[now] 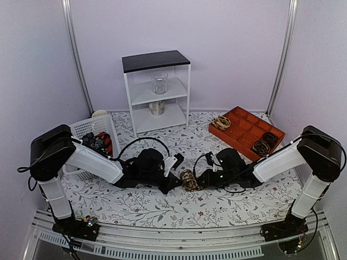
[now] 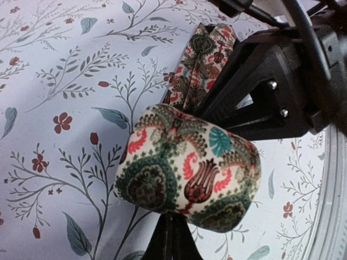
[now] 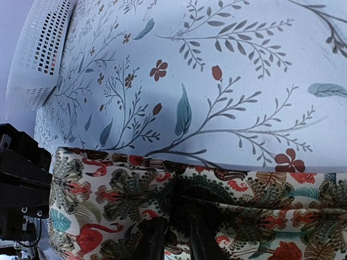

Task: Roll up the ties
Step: Roll the tie at the center of the board.

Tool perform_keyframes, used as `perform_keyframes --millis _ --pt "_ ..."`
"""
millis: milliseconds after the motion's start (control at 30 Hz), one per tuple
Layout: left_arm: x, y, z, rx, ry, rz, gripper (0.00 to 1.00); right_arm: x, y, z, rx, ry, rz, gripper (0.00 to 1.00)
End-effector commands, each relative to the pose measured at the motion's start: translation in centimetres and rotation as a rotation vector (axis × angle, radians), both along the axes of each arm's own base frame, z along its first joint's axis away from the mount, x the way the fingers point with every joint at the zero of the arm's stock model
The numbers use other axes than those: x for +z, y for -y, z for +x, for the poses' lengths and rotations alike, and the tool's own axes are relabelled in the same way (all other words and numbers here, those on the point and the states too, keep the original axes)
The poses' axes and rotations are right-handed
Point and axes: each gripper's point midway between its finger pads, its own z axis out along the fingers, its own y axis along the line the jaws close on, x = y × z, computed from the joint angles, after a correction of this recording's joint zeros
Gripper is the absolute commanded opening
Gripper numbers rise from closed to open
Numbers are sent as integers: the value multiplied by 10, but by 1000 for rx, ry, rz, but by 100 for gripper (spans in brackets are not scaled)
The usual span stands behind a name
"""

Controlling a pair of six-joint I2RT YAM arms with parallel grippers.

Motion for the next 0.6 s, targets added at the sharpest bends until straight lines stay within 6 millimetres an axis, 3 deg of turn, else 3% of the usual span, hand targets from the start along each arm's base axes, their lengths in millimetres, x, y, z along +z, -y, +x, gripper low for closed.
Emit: perform_keyframes --millis 0,200,400,567 --pt "0 7 1 -25 11 22 0 15 5 6 -22 63 26 17" --pt "2 12 -4 -84 25 21 0 14 11 3 -27 77 30 14" --pt "0 19 -8 -150 32 37 2 43 37 6 -129 145 34 19" --pt "2 28 -8 -197 56 25 4 63 44 12 -156 181 67 28"
